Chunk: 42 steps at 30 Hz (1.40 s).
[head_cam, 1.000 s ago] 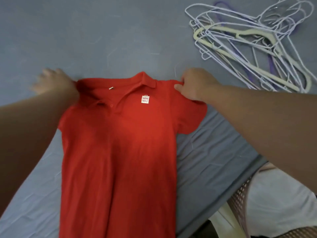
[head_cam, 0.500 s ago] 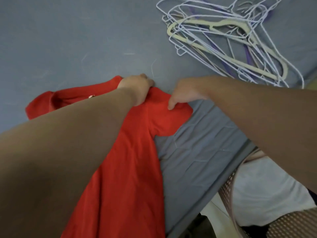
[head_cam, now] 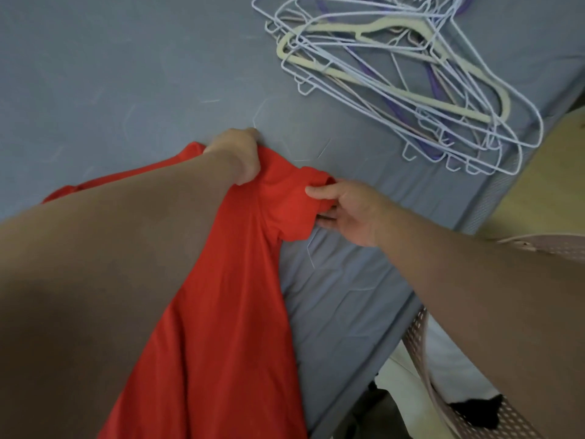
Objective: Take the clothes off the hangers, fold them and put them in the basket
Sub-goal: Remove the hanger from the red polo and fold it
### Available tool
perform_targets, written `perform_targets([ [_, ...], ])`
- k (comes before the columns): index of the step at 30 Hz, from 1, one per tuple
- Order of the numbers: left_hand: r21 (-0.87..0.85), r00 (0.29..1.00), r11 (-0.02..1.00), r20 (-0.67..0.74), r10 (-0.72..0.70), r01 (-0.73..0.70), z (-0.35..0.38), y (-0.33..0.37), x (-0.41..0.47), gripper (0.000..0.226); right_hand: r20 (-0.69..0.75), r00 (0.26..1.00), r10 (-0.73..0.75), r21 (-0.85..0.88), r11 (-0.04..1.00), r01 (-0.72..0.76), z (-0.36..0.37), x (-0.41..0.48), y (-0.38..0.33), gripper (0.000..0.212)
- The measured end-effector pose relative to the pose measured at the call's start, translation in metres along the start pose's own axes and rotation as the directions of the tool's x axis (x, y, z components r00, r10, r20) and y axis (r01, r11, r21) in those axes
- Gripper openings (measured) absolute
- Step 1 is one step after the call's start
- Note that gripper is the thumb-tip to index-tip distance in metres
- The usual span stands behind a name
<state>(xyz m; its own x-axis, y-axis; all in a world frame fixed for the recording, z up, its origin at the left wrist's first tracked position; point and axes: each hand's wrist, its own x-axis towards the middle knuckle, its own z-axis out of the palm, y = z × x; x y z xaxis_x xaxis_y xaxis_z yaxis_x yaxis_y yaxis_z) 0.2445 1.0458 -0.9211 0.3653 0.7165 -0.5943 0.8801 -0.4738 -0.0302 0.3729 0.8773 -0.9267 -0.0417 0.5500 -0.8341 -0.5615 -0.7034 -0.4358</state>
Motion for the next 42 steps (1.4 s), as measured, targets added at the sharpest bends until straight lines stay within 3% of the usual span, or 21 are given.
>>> perform_targets([
  [2,0.003,0.999,1.000,0.038,-0.004,0.003,-0.003,0.002,-0.002,0.067,-0.100,0.988,-0.118,0.074,0.989,0.125,0.009,0.003,0.006,0.025],
  [5,-0.058,0.998,0.998,0.055,0.005,-0.002,-0.003,0.002,-0.003,0.059,-0.394,0.860,-0.324,-0.158,0.946,0.284,0.026,0.008,0.017,0.008],
  [7,-0.152,0.997,0.988,0.079,0.005,0.007,-0.003,0.002,-0.006,0.041,-0.557,0.753,-0.352,-0.281,0.932,0.228,0.037,0.009,0.023,0.018],
  [9,-0.228,0.997,0.974,0.075,0.011,0.006,-0.002,0.003,-0.007,0.022,-0.683,0.682,-0.261,-0.295,0.953,0.070,0.043,0.006,0.028,0.039],
  [10,-0.244,0.998,0.970,0.059,0.017,-0.002,-0.002,0.002,-0.006,0.017,-0.718,0.671,-0.185,-0.273,0.962,-0.027,0.045,0.005,0.030,0.055],
  [12,-0.232,1.000,0.972,-0.001,0.026,-0.026,0.001,0.001,-0.004,0.015,-0.672,0.739,-0.056,-0.258,0.952,-0.164,0.047,0.002,0.038,0.085],
  [14,-0.214,0.999,0.976,-0.036,0.022,-0.029,0.004,-0.002,-0.002,0.018,-0.597,0.801,-0.052,-0.294,0.943,-0.157,0.053,-0.004,0.044,0.097],
  [15,-0.217,0.999,0.976,-0.034,0.017,-0.024,0.006,-0.003,-0.002,0.019,-0.587,0.802,-0.111,-0.341,0.932,-0.121,0.054,-0.003,0.046,0.093],
  [17,-0.226,0.999,0.974,-0.035,0.019,-0.026,0.010,-0.003,-0.001,0.020,-0.590,0.775,-0.229,-0.415,0.909,-0.047,0.052,0.000,0.049,0.065],
  [19,-0.251,0.997,0.967,-0.062,0.035,-0.049,0.014,0.000,0.001,0.021,-0.641,0.722,-0.259,-0.387,0.922,-0.014,0.049,0.000,0.048,0.042],
  [21,-0.300,0.993,0.951,-0.105,0.048,-0.078,0.018,0.005,0.000,0.021,-0.690,0.682,-0.242,-0.303,0.952,0.031,0.041,-0.002,0.046,0.036],
  [24,-0.408,0.988,0.906,-0.143,0.056,-0.110,0.024,0.018,-0.003,0.016,-0.722,0.631,-0.284,-0.346,0.938,0.026,0.032,-0.008,0.047,0.038],
  [28,-0.438,0.989,0.893,-0.139,0.048,-0.105,0.027,0.032,-0.010,0.029,-0.654,0.630,-0.420,-0.584,0.809,-0.068,0.035,-0.017,0.051,0.041],
  [32,-0.552,0.972,0.831,-0.223,-0.070,-0.066,0.019,0.018,-0.016,0.033,-0.469,0.612,-0.637,-0.774,0.630,0.062,0.070,-0.030,0.057,0.041],
  [35,-0.639,0.853,0.767,-0.430,-0.295,-0.056,0.012,-0.016,-0.033,0.027,-0.252,0.586,-0.770,-0.889,0.424,0.174,0.104,-0.034,0.064,0.047],
  [37,-0.669,0.746,0.743,-0.494,-0.447,0.002,0.018,-0.058,-0.055,0.025,-0.037,0.686,-0.727,-0.958,0.220,0.181,0.128,-0.031,0.074,0.057],
  [39,-0.664,0.691,0.740,-0.482,-0.538,0.113,0.036,-0.100,-0.076,0.025,0.062,0.861,-0.504,-0.985,0.110,0.135,0.142,-0.023,0.082,0.067],
  [40,-0.647,0.682,0.737,-0.450,-0.576,0.195,0.048,-0.121,-0.087,0.026,0.057,0.912,-0.407,-0.993,0.070,0.093,0.151,-0.020,0.085,0.069],
  [42,-0.600,0.668,0.715,-0.370,-0.646,0.359,0.070,-0.151,-0.106,0.032,0.035,0.894,-0.446,-0.999,-0.025,0.027,0.166,-0.018,0.089,0.059],
])
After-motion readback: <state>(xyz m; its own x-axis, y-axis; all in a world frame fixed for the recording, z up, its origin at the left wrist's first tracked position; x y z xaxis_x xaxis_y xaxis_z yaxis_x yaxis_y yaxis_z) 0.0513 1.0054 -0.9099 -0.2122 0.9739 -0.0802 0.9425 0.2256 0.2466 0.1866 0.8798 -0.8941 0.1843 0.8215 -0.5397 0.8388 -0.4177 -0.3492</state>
